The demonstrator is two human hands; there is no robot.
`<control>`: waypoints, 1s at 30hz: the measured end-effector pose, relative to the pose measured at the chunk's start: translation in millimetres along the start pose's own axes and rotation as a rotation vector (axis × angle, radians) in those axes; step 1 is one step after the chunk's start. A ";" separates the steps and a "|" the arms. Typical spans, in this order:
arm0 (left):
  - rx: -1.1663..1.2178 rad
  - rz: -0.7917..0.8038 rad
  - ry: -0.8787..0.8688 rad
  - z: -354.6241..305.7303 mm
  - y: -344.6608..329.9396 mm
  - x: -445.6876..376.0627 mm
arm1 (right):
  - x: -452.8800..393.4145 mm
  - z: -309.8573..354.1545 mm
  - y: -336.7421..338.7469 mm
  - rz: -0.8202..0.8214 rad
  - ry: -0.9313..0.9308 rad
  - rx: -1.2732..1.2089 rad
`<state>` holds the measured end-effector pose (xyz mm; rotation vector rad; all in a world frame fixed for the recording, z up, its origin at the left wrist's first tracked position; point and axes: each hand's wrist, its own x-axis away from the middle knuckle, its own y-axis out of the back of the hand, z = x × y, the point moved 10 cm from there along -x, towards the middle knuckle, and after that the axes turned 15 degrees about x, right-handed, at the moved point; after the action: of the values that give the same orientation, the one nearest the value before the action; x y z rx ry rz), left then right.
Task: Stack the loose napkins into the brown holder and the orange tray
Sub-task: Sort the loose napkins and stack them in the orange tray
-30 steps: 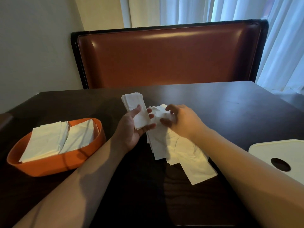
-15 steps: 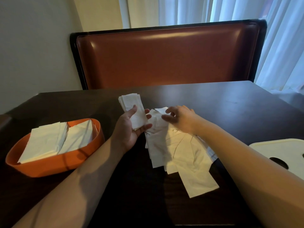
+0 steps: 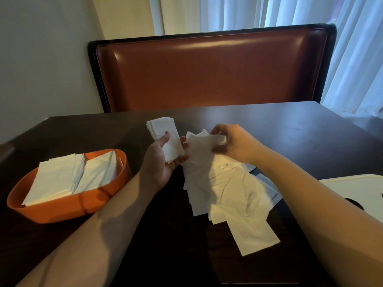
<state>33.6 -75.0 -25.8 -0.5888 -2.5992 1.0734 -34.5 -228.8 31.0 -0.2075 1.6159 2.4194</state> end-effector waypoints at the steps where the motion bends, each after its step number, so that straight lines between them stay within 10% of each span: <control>1: -0.002 -0.003 -0.005 -0.5 0.4 0.1 | 0.5 0.1 -0.7 0.011 -0.001 -0.002; 23: -0.029 -0.036 -0.011 -2.1 5.5 -1.4 | 7.9 -17.8 -5.7 0.168 -0.039 0.032; 30: -0.005 -0.113 -0.018 -5.1 9.8 1.5 | 6.3 -30.4 25.6 -0.171 -0.112 -0.251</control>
<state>36.8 -64.9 -29.2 -0.4295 -2.6167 1.0418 -47.6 -265.6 40.7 -0.2366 1.1942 2.4472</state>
